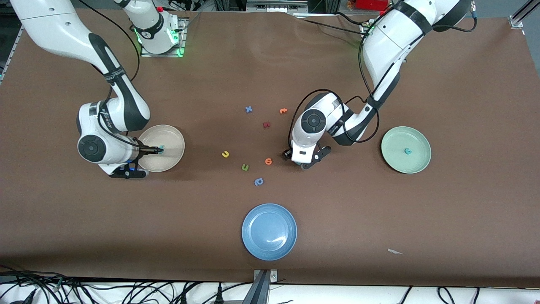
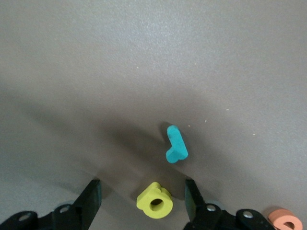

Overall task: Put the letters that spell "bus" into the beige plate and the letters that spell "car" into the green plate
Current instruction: 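Drop the 2 on the cream plate while the left gripper grasps yellow o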

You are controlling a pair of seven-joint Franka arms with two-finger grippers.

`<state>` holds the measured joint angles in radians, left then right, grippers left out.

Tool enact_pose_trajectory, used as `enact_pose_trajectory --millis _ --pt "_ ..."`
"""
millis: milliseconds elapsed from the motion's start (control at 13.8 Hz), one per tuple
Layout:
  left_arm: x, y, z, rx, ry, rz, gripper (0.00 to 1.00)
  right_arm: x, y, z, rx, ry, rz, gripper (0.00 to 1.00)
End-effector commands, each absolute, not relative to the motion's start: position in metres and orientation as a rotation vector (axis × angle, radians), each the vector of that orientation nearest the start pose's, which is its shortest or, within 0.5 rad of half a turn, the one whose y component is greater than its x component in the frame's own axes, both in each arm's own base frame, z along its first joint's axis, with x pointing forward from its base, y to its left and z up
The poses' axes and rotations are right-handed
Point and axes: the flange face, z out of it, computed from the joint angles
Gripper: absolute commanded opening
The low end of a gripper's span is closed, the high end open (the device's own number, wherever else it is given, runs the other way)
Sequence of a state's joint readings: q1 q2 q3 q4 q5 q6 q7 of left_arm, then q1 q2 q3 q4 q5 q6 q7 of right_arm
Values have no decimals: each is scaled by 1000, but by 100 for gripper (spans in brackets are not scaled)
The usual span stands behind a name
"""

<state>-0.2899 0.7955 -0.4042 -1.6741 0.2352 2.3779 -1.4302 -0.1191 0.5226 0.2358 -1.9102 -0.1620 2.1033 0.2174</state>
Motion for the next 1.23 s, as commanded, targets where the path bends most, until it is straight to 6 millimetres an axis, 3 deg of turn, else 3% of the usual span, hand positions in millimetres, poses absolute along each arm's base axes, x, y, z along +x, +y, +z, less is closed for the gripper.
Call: enact_pose_trajectory --millis 0,145,291,363,436,654,872,944,1089,1162 --pt "539 -414 160 -2996 -1044 153 59 571 62 218 -3153 -6 454 17" --pt "539 -413 159 -2993 -1043 150 45 564 64 209 -3151 -16 435 19" --pt "539 -413 159 -2993 -1046 150 40 565 63 211 -3149 6 440 61" --pt "539 -413 159 -2992 -1047 152 38 565 64 211 -3151 14 438 88" --pt "536 -417 159 -2992 -1045 150 37 566 65 213 -3150 14 433 100" --pt "540 -419 163 -2994 -1063 140 26 580 71 238 -3149 65 403 99" --pt "544 -414 165 -2990 -1070 129 9 597 126 275 -3137 239 333 97" --pt "550 -409 170 -2990 -1081 114 6 602 142 281 -3130 307 298 93" --pt "570 -394 190 -2980 -1115 87 6 610 180 282 -3108 457 256 72" --pt "573 -390 204 -2968 -1109 79 4 612 194 279 -3093 548 252 69"
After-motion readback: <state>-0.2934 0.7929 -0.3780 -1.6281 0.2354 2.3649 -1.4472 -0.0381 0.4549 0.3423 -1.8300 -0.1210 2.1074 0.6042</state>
